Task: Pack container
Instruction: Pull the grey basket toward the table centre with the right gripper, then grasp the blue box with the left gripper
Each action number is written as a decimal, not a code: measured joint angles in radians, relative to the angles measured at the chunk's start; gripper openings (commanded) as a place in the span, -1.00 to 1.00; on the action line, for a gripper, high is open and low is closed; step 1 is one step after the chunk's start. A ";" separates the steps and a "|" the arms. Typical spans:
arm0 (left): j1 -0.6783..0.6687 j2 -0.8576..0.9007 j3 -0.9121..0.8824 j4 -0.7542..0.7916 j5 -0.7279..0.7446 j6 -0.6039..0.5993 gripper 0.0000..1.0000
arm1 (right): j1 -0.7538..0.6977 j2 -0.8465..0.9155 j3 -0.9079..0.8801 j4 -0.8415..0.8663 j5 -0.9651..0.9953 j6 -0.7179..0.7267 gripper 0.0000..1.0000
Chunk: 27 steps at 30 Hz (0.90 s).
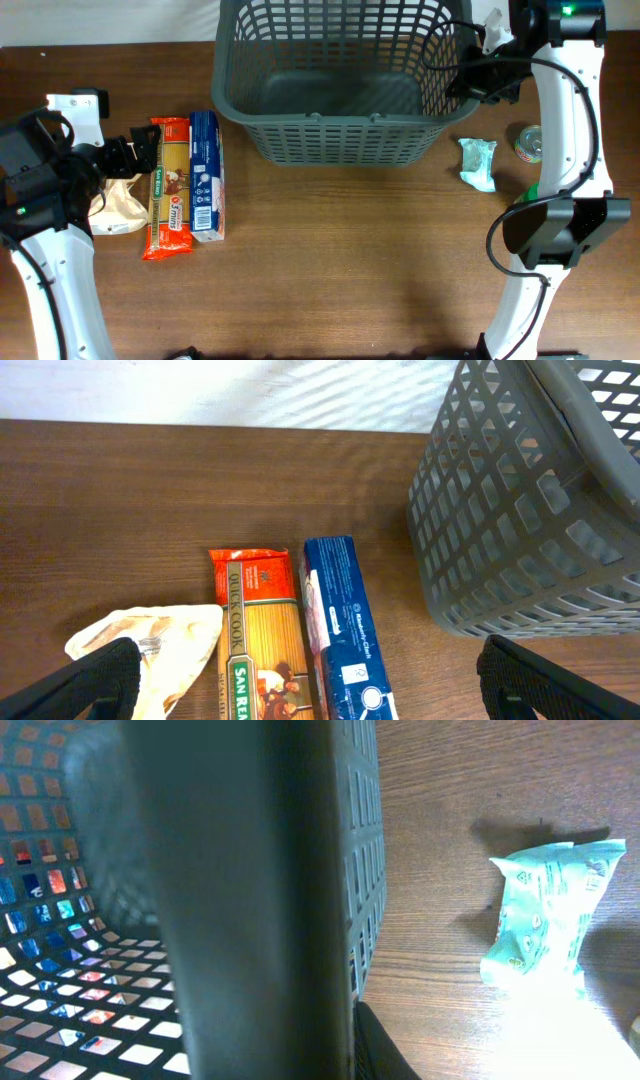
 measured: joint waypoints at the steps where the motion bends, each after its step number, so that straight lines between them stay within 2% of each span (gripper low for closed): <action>1: 0.000 0.000 0.000 0.000 0.000 0.000 0.99 | 0.000 0.000 0.000 0.001 0.000 -0.003 -0.77; 5: 0.000 0.000 0.000 0.000 0.000 0.000 0.99 | 0.000 0.000 0.000 0.003 0.003 -0.011 -0.75; 6: 0.000 0.000 0.000 0.000 0.000 0.000 0.99 | 0.000 0.000 0.000 0.003 0.003 -0.011 -0.66; 8: 0.000 0.000 0.000 0.000 0.000 0.000 0.99 | 0.000 0.000 0.000 0.003 0.017 -0.011 -0.29; 9: 0.000 0.000 0.000 0.000 0.000 0.000 0.99 | 0.001 0.000 -0.002 0.003 0.043 -0.014 0.15; 10: 0.000 0.000 0.000 0.000 0.000 0.000 0.99 | 0.001 0.000 -0.006 0.001 0.066 -0.017 0.51; 11: 0.000 0.000 0.000 0.000 0.000 0.000 0.99 | 0.001 0.000 -0.010 0.000 0.089 -0.023 0.66; 12: 0.000 0.000 0.000 0.000 0.000 0.000 0.99 | 0.000 0.000 -0.012 0.000 0.103 -0.028 0.72; 15: 0.000 0.000 0.000 0.000 0.000 0.000 0.99 | 0.000 0.000 -0.016 0.008 0.125 -0.053 0.79; 21: 0.000 0.000 0.000 0.000 0.000 0.000 0.99 | 0.000 -0.024 -0.004 0.020 0.085 -0.080 0.79; 22: 0.000 0.000 0.000 0.000 0.000 0.000 0.99 | 0.000 -0.040 0.008 0.023 0.063 -0.082 0.78; 25: 0.000 0.000 0.000 0.000 0.000 0.000 0.99 | 0.000 -0.110 0.058 0.036 0.014 -0.089 0.58; 27: 0.000 0.000 0.000 0.000 0.000 0.000 0.99 | 0.000 -0.181 0.107 0.052 0.003 -0.089 0.58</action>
